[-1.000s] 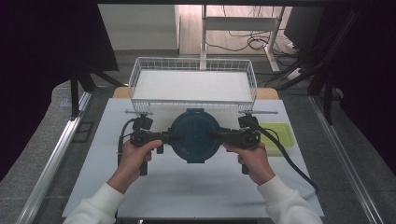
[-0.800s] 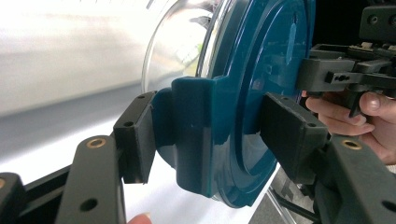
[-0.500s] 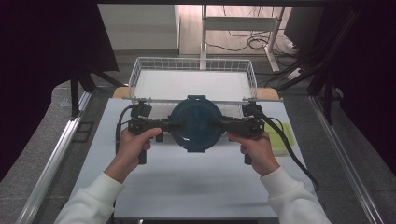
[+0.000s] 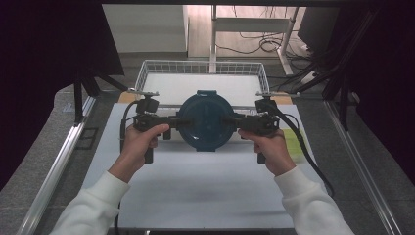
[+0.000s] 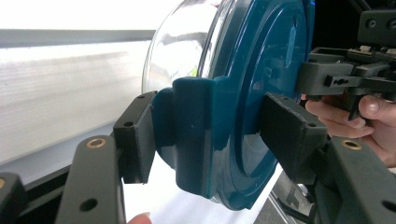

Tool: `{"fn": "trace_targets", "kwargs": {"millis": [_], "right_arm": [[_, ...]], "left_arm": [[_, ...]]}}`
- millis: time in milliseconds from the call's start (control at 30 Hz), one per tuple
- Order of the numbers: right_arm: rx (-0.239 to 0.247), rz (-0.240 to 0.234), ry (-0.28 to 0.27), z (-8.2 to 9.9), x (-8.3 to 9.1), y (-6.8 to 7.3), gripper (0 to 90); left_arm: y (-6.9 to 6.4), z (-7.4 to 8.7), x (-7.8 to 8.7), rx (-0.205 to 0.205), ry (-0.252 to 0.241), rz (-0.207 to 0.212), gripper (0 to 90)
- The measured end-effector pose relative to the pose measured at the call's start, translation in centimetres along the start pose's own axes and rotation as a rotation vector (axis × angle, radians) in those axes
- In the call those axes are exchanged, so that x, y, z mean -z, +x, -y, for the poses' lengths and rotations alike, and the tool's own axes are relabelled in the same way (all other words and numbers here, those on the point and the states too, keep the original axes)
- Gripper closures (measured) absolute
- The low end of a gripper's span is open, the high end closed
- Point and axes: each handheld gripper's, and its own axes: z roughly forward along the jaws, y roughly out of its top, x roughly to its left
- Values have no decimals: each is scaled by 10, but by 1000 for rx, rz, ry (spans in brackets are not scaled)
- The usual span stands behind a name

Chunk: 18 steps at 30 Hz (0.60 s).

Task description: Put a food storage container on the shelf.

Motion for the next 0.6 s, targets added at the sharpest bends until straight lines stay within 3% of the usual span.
{"fn": "trace_targets", "kwargs": {"millis": [600], "right_arm": [[25, 2, -19, -24, 7, 7, 390]], "left_arm": [[-7, -25, 7, -29, -19, 7, 386]]}}
